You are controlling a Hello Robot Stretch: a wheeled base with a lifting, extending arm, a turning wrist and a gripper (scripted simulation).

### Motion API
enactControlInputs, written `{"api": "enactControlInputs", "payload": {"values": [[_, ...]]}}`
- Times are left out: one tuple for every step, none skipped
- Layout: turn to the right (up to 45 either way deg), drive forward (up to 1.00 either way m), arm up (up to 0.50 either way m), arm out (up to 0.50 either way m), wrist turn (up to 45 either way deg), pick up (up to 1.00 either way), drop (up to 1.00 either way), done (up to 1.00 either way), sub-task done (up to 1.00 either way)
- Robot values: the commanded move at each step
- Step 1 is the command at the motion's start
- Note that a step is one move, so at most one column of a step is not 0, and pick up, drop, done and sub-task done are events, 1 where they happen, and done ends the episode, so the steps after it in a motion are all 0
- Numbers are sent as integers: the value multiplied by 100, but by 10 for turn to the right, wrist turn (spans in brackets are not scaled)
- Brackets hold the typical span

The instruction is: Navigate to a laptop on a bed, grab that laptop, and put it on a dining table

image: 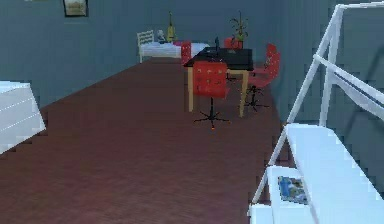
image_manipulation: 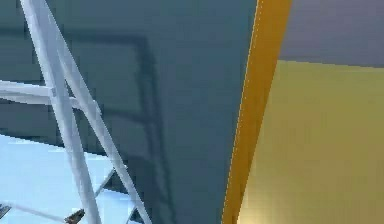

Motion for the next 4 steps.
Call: {"api": "enactControlInputs", "payload": {"values": [[-450,0,0,0,0,0,0,0,0],[-450,0,0,0,0,0,0,0,0],[-300,0,0,0,0,0,0,0,0],[0,10,0,0,0,0,0,0,0]]}}
